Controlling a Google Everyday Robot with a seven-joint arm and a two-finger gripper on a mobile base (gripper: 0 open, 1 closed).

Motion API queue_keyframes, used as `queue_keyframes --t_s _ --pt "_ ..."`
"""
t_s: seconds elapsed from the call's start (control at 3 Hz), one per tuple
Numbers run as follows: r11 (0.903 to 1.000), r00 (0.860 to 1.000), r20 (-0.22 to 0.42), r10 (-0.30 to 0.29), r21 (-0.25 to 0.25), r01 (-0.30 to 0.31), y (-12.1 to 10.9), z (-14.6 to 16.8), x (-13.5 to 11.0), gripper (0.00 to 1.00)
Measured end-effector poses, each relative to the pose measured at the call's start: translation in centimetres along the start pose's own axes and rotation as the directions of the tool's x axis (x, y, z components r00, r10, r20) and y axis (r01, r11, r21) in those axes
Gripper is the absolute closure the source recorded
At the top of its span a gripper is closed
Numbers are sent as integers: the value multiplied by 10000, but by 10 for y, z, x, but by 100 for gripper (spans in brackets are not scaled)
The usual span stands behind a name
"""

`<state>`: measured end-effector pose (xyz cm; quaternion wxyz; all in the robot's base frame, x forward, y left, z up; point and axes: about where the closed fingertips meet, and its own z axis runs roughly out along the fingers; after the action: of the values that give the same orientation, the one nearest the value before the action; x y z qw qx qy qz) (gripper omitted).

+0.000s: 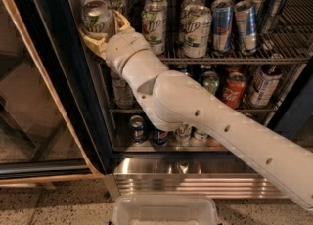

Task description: Pick 7up can from top shelf of fridge

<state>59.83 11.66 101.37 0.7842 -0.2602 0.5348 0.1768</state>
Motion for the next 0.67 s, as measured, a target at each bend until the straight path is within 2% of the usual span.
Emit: queue_keyframes --t_s 0.67 --pt "9983 9992 20 400 427 -401 11 -39 -15 100"
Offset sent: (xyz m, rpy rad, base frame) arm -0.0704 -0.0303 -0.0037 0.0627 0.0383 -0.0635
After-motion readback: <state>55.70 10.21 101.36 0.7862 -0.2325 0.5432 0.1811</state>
